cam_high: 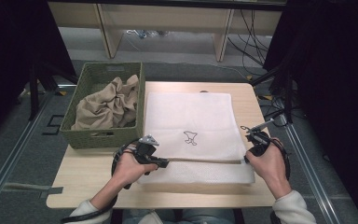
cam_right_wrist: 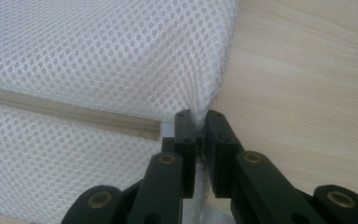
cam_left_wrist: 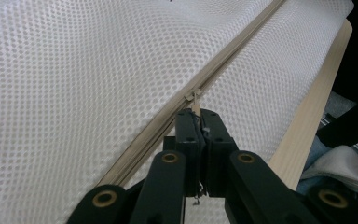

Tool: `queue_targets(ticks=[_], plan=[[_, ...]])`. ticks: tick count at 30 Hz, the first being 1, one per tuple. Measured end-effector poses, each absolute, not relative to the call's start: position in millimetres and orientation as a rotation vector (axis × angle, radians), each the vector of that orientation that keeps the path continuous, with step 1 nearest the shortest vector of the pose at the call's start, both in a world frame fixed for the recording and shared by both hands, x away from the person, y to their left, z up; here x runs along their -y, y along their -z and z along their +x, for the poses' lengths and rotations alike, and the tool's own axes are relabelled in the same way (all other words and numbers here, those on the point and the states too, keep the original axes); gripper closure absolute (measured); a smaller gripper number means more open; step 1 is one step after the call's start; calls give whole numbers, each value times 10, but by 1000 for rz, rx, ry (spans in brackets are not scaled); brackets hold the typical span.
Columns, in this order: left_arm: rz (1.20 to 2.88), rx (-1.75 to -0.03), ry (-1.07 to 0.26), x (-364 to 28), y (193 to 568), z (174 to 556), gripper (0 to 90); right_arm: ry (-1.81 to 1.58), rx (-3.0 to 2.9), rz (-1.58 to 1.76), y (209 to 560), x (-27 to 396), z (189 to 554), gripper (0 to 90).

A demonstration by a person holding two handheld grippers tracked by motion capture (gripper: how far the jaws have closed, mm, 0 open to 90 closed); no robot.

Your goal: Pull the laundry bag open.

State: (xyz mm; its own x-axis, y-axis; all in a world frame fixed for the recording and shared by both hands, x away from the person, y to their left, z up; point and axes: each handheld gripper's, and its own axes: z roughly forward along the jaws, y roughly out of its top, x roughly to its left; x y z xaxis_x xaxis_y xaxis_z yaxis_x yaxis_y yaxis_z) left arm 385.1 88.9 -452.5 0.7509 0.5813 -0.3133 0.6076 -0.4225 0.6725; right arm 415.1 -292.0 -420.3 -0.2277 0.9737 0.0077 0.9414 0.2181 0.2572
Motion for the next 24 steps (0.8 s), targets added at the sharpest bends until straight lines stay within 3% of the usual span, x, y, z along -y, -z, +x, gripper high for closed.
queue_targets(ticks=[24], plan=[[2115,-940,9,-1116,4506,3834,866,-303,-2309,1868,4193,2940,4156,848]])
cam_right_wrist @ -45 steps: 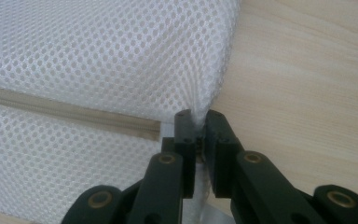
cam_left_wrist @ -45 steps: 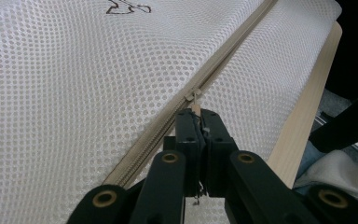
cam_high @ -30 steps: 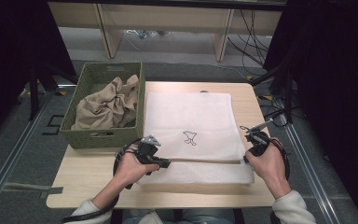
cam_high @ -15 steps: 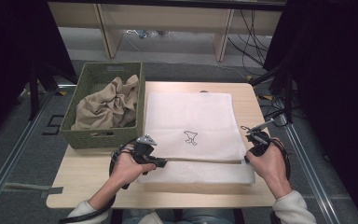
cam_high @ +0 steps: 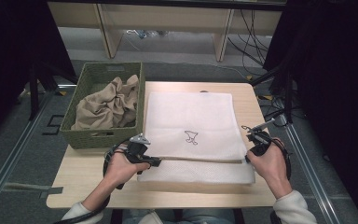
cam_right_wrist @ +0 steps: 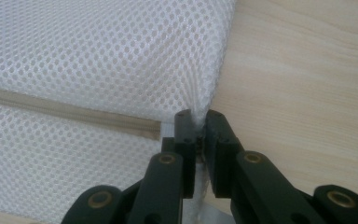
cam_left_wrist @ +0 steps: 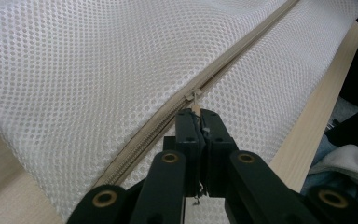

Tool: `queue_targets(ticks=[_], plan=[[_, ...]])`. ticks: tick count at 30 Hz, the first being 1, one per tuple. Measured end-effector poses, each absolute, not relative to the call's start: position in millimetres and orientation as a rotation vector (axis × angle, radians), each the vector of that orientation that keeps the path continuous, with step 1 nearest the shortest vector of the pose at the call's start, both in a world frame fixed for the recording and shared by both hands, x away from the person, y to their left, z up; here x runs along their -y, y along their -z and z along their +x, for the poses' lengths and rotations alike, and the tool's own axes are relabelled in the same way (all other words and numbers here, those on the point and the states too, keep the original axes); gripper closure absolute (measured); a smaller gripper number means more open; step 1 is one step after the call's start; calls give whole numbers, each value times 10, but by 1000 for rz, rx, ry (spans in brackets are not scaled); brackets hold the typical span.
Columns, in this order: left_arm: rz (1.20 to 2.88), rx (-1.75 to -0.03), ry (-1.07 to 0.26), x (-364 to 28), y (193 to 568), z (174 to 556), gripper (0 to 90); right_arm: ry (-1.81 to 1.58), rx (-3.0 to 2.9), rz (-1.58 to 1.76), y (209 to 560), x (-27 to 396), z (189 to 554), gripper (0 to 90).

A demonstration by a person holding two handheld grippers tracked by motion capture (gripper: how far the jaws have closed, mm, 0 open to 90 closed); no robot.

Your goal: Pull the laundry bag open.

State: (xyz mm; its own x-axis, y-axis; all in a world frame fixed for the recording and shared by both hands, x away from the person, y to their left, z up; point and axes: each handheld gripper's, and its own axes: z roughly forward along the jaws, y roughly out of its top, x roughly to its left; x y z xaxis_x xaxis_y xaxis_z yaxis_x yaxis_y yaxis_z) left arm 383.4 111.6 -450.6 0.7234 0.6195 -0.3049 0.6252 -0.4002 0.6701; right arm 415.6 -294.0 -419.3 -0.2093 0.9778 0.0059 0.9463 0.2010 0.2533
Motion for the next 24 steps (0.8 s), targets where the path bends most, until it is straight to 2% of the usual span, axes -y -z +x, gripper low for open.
queue_targets(ticks=[17,18,24], plan=[[2100,-979,11,-1266,4512,3831,866,-284,-2294,1875,4188,2932,4151,847],[2093,-983,6,-1270,4516,3828,866,-282,-2249,1973,4173,2879,4130,848],[2090,-997,-7,-1335,4530,3823,866,-317,-2341,1907,4157,2916,4132,847]])
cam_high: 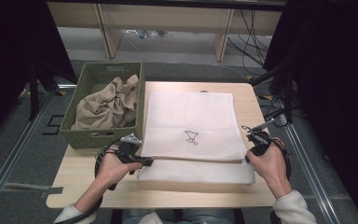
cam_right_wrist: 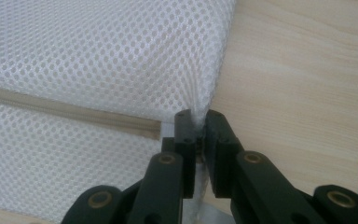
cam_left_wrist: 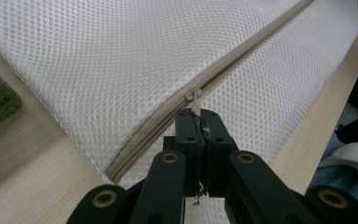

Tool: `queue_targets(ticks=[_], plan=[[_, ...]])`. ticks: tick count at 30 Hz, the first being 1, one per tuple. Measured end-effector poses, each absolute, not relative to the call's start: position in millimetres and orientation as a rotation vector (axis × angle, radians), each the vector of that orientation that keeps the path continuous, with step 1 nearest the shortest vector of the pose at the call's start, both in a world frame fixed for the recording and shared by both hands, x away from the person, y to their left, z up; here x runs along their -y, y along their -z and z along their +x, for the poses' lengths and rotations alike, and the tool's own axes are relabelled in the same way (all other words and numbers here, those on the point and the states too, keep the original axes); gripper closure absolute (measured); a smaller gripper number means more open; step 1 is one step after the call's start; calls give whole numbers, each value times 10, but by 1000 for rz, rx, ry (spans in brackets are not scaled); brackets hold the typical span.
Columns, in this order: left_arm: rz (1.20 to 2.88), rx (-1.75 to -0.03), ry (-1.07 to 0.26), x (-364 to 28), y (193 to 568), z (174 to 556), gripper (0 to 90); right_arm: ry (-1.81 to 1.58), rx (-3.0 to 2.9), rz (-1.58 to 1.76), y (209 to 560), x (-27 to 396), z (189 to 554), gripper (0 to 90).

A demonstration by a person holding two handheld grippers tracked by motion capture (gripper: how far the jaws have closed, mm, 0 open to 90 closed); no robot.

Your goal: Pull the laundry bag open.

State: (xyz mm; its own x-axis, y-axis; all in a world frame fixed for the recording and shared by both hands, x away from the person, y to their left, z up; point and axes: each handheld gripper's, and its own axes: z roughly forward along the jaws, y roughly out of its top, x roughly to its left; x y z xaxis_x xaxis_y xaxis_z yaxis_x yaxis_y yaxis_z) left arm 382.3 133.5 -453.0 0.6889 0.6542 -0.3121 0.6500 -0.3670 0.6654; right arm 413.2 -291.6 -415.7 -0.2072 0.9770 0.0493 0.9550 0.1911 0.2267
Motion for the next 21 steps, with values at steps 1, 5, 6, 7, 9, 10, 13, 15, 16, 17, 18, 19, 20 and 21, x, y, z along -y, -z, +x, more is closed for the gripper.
queue_targets(ticks=[1,5,6,7,9,10,13,15,16,17,18,19,20,21], plan=[[2106,-994,-6,-1352,4526,3827,866,-317,-2341,1907,4157,2916,4132,847],[2098,-1010,-7,-1402,4527,3824,866,-317,-2338,1905,4160,2933,4138,848],[2101,-1008,-4,-1417,4526,3823,866,-316,-2336,1912,4158,2932,4137,847],[2101,-1009,-4,-1420,4524,3821,866,-314,-2328,1915,4162,2929,4139,847],[2100,-1014,-9,-1434,4527,3818,866,-302,-2317,1900,4168,2917,4137,848],[2096,-1019,-6,-1440,4529,3816,866,-284,-2273,1985,4150,2874,4121,847],[2096,-1018,-2,-1452,4531,3813,866,-294,-2272,1916,4188,2911,4141,847],[2091,-1017,-6,-1454,4532,3809,866,-301,-2308,1876,4190,2930,4150,847],[2091,-1018,-5,-1457,4531,3808,866,-310,-2316,1858,4196,2938,4154,848],[2101,-1019,-9,-1464,4531,3812,866,-310,-2316,1858,4196,2938,4154,848],[2096,-1023,-13,-1475,4529,3806,866,-309,-2318,1850,4203,2945,4159,848],[2089,-1022,-15,-1483,4530,3804,866,-307,-2280,1943,4175,2894,4130,847],[2097,-1021,-16,-1500,4526,3804,866,-304,-2301,1878,4196,2945,4153,847],[2091,-1029,-14,-1503,4525,3799,866,-308,-2309,1862,4200,2957,4159,847]])
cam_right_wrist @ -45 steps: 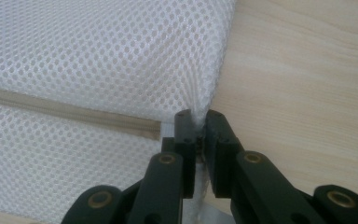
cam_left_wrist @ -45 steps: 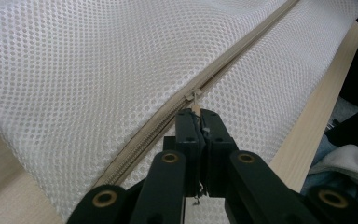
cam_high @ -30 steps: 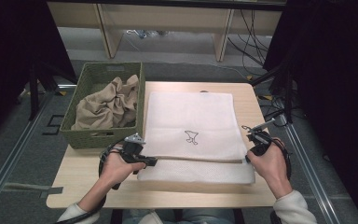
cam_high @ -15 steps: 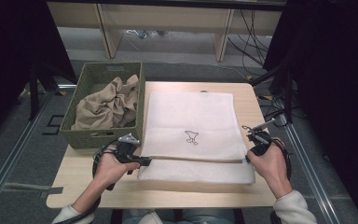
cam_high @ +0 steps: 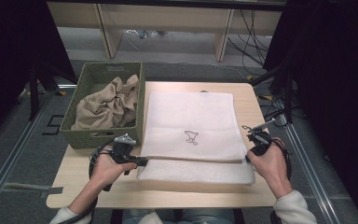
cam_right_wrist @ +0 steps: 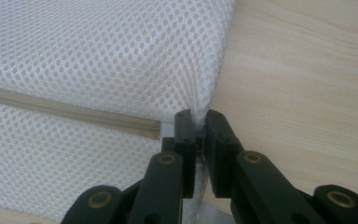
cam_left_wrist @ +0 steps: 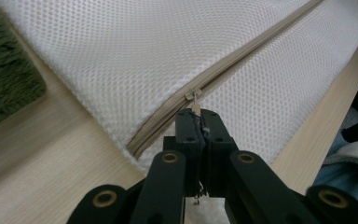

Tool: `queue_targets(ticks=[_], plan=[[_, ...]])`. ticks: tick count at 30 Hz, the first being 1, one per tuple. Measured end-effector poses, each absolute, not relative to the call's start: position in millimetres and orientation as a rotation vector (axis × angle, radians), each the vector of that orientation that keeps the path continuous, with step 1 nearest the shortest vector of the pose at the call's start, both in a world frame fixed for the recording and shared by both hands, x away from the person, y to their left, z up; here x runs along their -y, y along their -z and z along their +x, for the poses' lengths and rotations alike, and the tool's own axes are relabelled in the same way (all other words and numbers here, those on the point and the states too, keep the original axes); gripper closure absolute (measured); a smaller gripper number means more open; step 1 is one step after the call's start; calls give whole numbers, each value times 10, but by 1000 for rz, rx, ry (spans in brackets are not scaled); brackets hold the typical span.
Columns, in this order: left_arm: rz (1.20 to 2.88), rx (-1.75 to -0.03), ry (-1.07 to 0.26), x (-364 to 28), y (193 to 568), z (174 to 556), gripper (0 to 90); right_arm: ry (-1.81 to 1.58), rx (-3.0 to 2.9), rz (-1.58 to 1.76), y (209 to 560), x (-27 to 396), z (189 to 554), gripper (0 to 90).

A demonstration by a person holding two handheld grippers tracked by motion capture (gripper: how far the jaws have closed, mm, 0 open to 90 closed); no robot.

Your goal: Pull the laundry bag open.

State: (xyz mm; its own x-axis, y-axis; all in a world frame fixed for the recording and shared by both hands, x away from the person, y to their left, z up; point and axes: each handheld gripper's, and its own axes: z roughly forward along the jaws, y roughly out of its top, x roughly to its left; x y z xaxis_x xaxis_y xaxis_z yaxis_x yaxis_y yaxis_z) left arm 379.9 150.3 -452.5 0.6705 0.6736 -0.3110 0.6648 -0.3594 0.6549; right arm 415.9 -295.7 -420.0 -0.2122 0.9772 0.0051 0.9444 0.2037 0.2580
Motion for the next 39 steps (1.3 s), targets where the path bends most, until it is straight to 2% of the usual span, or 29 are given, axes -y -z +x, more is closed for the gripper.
queue_targets(ticks=[6,23,30,32,39], plan=[[2091,-1034,-25,-1547,4523,3792,866,-291,-2265,1933,4184,2898,4137,847],[2081,-1041,-22,-1599,4521,3788,866,-307,-2312,1868,4197,2947,4156,847],[2074,-1055,-20,-1620,4533,3792,866,-270,-2232,2011,4170,2873,4138,848],[2080,-1064,-26,-1629,4534,3784,866,-317,-2302,1857,4214,2966,4165,848],[2077,-1078,-20,-1676,4556,3774,866,-300,-2291,1879,4220,2968,4174,848]])
